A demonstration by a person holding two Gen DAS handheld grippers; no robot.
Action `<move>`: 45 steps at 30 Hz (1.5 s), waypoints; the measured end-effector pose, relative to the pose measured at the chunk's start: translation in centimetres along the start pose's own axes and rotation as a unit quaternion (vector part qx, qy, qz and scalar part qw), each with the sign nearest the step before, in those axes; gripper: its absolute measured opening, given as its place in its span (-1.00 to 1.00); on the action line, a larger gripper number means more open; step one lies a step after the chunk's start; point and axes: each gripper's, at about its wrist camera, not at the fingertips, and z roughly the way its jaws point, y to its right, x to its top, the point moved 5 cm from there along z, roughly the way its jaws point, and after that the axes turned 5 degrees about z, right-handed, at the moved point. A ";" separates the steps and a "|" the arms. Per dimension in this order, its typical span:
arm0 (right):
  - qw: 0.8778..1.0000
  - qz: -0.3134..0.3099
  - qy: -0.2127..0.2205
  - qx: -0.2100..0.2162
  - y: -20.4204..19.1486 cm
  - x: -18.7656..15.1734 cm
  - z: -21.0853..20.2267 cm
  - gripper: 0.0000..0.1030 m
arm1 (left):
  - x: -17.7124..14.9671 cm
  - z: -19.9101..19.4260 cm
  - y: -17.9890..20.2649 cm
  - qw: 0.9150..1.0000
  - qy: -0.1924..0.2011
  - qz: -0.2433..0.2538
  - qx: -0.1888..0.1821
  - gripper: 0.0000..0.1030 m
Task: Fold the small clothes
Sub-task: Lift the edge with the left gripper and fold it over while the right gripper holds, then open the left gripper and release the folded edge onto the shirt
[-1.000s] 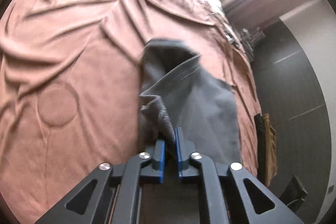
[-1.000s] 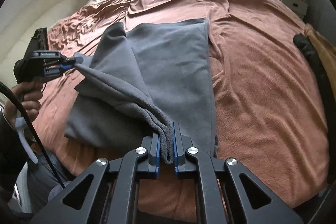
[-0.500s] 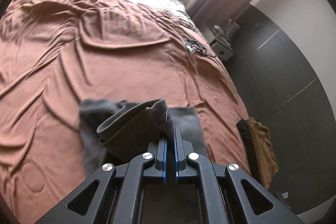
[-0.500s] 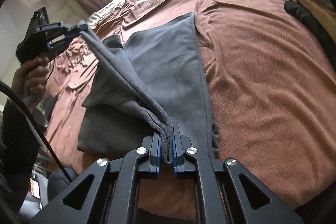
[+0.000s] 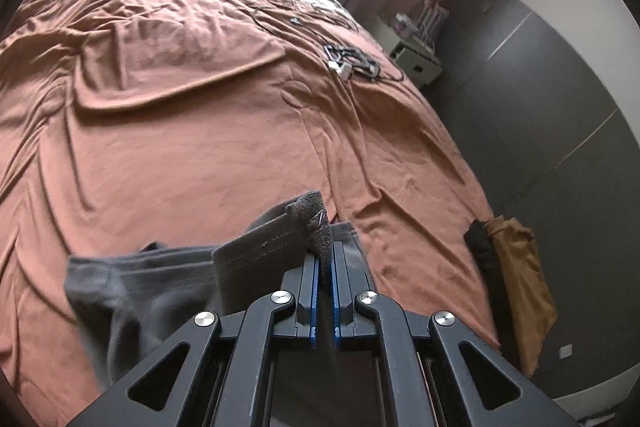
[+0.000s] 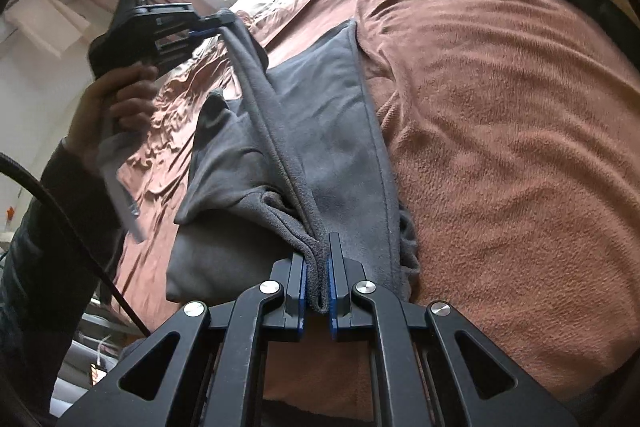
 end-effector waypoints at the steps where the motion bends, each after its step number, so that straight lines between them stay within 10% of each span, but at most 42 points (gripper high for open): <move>1: 1.000 -0.002 0.001 0.003 0.1 0.0 0.0 -0.91 | 0.2 0.5 0.2 1.000 -0.001 0.003 0.000 -0.91; 31: 0.995 0.095 0.030 -0.009 1.7 -2.3 -0.2 -0.92 | -0.8 13.0 2.8 0.997 -0.067 0.020 -0.020 -0.91; 37: 0.994 0.102 0.026 -0.008 2.2 -2.1 0.3 -0.92 | 0.0 11.0 3.7 0.997 -0.057 0.033 -0.050 -0.21; 45: 0.995 0.092 0.041 -0.014 1.8 -2.0 -0.6 -0.93 | 0.1 4.0 1.8 0.998 -0.035 0.031 -0.034 -0.17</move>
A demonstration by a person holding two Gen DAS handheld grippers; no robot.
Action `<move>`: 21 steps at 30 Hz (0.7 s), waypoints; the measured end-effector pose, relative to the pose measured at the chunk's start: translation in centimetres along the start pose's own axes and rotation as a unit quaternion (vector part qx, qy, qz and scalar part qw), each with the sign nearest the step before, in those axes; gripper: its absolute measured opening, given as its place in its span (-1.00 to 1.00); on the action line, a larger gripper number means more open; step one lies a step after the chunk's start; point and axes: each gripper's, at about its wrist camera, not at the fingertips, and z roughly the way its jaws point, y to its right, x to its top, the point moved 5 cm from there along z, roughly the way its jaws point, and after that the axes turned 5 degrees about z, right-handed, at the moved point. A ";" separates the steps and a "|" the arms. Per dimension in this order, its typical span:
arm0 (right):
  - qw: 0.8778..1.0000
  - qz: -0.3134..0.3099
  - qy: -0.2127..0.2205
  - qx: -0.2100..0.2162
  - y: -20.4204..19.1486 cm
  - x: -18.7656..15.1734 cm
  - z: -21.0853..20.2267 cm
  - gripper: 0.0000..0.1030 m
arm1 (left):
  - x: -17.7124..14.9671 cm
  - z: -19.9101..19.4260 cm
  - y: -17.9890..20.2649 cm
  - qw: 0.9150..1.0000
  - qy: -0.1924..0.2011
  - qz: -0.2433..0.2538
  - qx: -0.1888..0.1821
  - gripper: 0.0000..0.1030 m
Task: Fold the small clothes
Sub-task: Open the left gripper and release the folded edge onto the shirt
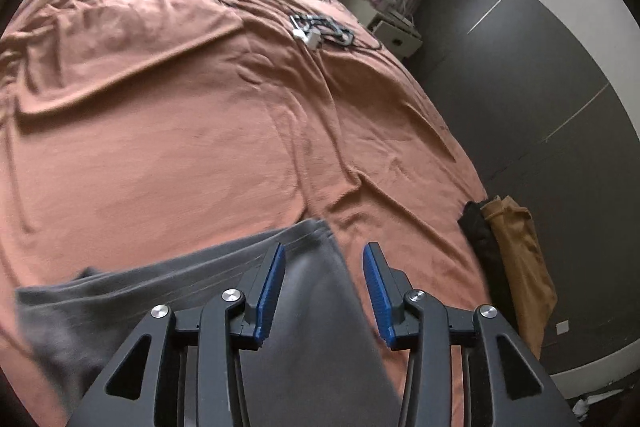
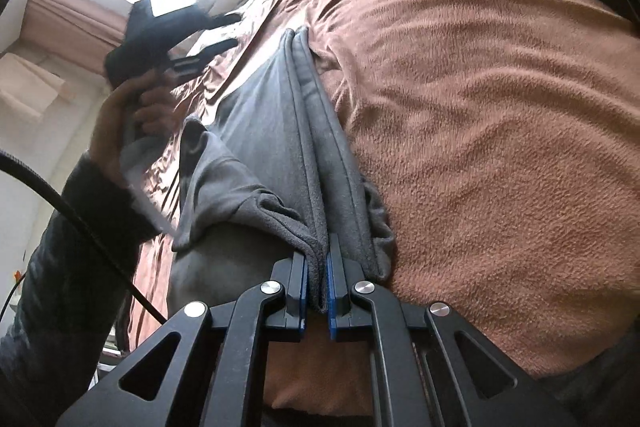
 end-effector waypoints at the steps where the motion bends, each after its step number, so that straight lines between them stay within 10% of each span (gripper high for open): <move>1: 1.000 0.000 0.001 0.000 -0.1 0.0 -0.1 -0.93 | -0.4 -1.4 -0.2 1.000 0.002 0.003 0.006 -0.15; 21: 1.000 -0.013 0.015 -0.025 -0.8 0.6 -1.7 -0.95 | -16.2 -11.0 -6.3 0.996 -0.064 -0.056 0.009 0.12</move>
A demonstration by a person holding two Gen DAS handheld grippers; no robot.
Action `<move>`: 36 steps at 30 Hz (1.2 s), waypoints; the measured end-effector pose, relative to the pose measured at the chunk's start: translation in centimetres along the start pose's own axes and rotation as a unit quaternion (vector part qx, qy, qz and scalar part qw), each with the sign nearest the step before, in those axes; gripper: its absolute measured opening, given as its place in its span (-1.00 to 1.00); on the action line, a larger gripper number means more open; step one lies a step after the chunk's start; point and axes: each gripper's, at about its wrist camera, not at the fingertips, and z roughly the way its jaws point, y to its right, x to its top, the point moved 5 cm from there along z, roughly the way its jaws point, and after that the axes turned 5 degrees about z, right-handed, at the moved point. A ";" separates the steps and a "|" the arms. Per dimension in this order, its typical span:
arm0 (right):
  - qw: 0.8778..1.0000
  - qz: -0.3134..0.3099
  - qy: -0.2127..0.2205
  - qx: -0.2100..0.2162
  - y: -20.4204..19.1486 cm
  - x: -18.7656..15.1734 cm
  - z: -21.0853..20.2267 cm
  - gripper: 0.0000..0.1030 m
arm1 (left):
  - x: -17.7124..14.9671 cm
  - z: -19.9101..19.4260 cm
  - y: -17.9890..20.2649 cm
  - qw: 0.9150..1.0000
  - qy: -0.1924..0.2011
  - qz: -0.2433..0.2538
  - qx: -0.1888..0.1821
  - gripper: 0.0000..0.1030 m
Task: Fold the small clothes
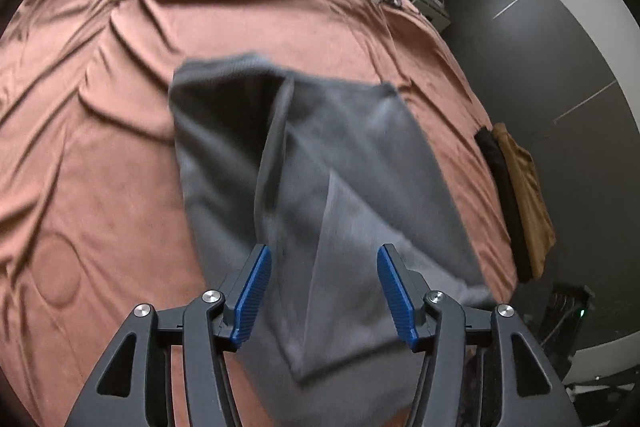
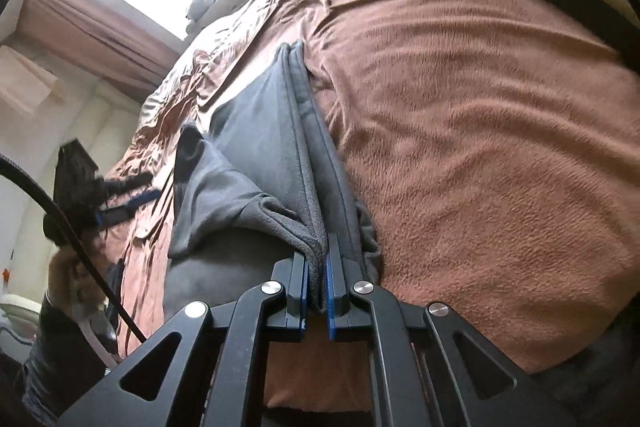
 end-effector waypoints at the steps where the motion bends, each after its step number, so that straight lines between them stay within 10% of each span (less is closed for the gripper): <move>1: 1.000 0.000 -0.001 -0.002 0.2 -0.1 0.1 -0.95 | -0.5 0.3 0.0 1.000 -0.006 -0.004 -0.008 0.12; 16: 1.000 0.014 -0.019 0.000 1.8 -0.7 1.3 -0.95 | -6.2 2.3 0.4 0.997 -0.077 -0.015 -0.019 0.12; 24: 1.000 0.021 -0.018 0.009 2.2 -0.9 1.4 -0.94 | -6.8 3.0 -0.2 0.994 -0.050 -0.069 -0.062 0.10; 28: 0.999 0.023 -0.020 0.012 2.4 -1.1 1.2 -0.94 | -5.6 2.4 0.6 0.995 -0.029 -0.068 -0.074 -0.77; 36: 0.999 0.042 -0.018 0.027 2.7 -1.5 1.2 -0.94 | -1.0 -0.9 4.1 0.996 0.033 -0.020 -0.082 -0.83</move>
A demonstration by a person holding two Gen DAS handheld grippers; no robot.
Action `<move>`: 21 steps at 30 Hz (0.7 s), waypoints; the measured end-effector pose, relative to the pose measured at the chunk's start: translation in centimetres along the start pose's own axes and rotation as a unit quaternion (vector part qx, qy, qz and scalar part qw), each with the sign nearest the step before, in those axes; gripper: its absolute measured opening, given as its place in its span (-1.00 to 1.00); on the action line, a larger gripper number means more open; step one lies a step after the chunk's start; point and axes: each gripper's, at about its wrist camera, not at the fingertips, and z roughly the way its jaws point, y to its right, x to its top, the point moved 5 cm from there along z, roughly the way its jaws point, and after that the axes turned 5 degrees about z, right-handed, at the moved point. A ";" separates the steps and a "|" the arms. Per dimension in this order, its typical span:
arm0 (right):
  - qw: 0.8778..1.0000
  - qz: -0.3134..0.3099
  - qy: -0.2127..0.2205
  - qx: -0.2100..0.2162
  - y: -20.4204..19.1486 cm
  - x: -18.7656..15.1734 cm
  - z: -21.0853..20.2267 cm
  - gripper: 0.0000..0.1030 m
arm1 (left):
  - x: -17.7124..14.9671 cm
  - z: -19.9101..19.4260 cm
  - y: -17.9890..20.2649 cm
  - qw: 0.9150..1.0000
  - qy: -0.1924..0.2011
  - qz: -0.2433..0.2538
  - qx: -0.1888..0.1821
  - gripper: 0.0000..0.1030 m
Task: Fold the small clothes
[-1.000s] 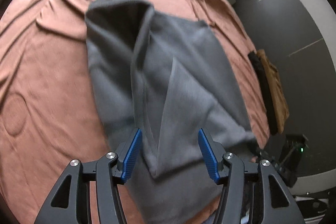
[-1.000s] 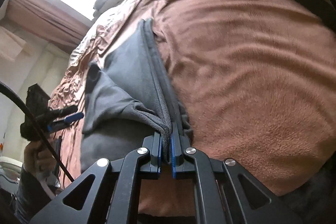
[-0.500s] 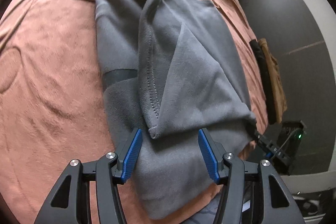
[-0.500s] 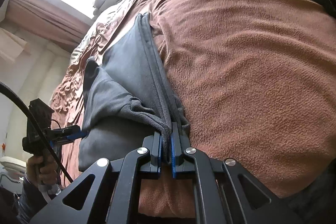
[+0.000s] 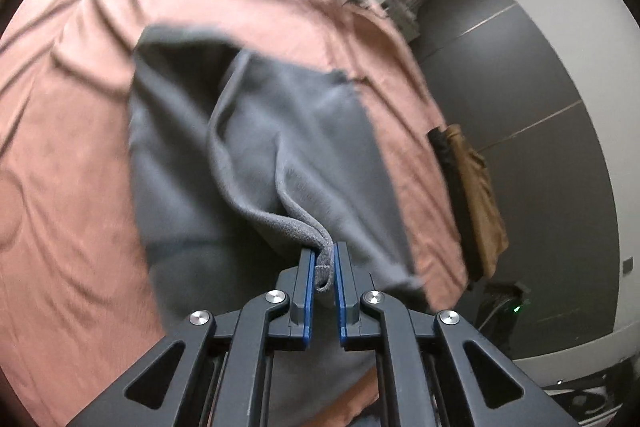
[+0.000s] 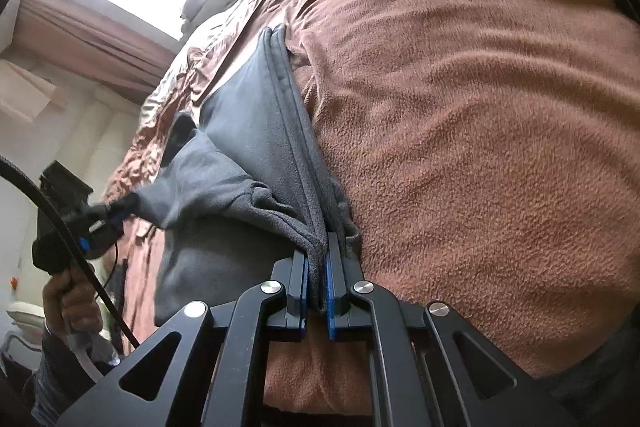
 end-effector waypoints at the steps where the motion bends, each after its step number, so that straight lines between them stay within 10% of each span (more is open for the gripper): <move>1: 1.000 0.004 -0.001 0.003 0.1 -0.1 0.0 -0.94 | 0.6 -0.2 0.6 1.000 0.006 0.007 -0.001 -0.83; 21: 1.000 -0.017 -0.004 -0.004 -0.5 -0.4 0.3 -0.94 | 11.0 5.8 7.5 0.995 0.016 0.099 0.012 -0.83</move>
